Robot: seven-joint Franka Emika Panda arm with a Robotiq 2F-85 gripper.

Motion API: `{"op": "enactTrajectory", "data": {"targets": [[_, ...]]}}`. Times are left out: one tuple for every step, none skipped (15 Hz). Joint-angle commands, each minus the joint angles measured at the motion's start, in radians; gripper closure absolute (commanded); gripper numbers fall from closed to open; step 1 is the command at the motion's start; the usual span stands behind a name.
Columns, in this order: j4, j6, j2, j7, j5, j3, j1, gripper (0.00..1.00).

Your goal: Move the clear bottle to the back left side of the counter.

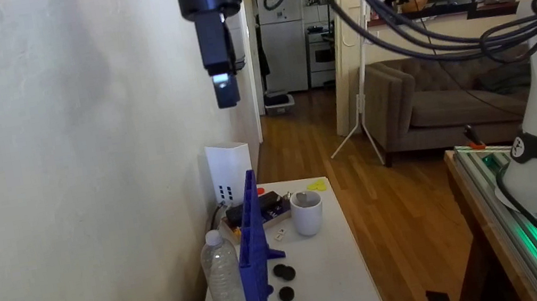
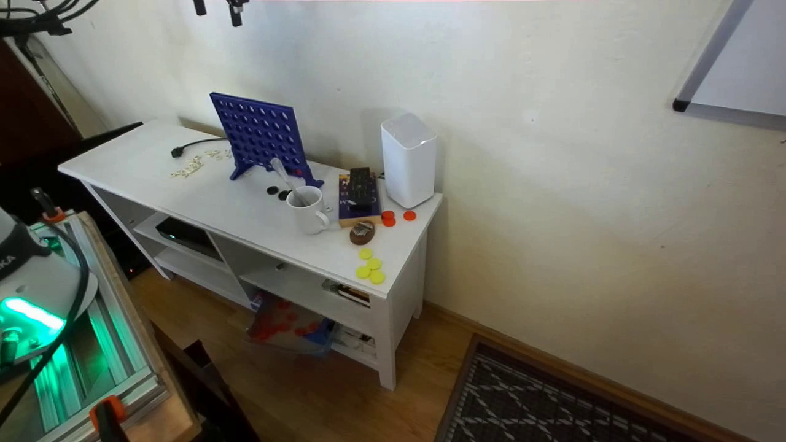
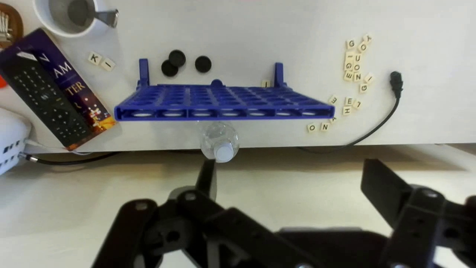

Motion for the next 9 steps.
{"op": "enactTrajectory", "data": {"targets": [[-0.118,-0.111,-0.214,-0.029,0.048,-0.008,0.002,0.0],[-0.148,-0.135,-0.274,-0.042,0.058,-0.01,0.008,0.0],[-0.18,-0.15,-0.335,-0.078,0.077,-0.015,0.016,0.0],[-0.076,-0.133,-0.195,-0.022,0.03,-0.006,0.008,0.0],[-0.101,-0.148,-0.244,-0.036,0.039,-0.007,0.012,0.0],[-0.124,-0.152,-0.283,-0.041,0.043,-0.008,0.015,0.0],[-0.142,-0.153,-0.309,-0.044,0.044,-0.009,0.017,0.0],[-0.154,-0.153,-0.322,-0.046,0.044,-0.009,0.018,0.0],[-0.159,-0.153,-0.323,-0.048,0.045,-0.01,0.018,0.0]]}}
